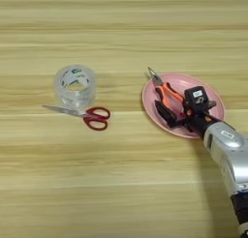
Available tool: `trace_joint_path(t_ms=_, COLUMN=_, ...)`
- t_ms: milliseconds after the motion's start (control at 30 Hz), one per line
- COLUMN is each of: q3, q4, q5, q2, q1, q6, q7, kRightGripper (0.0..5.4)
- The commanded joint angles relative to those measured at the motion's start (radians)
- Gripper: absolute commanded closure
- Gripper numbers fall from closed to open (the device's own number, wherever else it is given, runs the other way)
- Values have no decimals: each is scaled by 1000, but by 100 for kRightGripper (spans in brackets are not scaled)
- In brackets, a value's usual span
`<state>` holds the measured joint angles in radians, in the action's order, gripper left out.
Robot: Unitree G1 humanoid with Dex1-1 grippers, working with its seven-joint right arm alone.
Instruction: Move the objects on the table
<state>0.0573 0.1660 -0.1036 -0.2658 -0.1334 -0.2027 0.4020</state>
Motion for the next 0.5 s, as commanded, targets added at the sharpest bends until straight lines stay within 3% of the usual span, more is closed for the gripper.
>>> trace_joint_path(t_ms=33, q3=18, q4=-62, q5=-12, q2=-17, q1=-67, q6=37, q7=-5, kRightGripper=5)
trace_joint_path(t_ms=500, q3=13, q4=-94, q5=-26, q2=-11, q1=-64, q6=41, q7=15, kRightGripper=5)
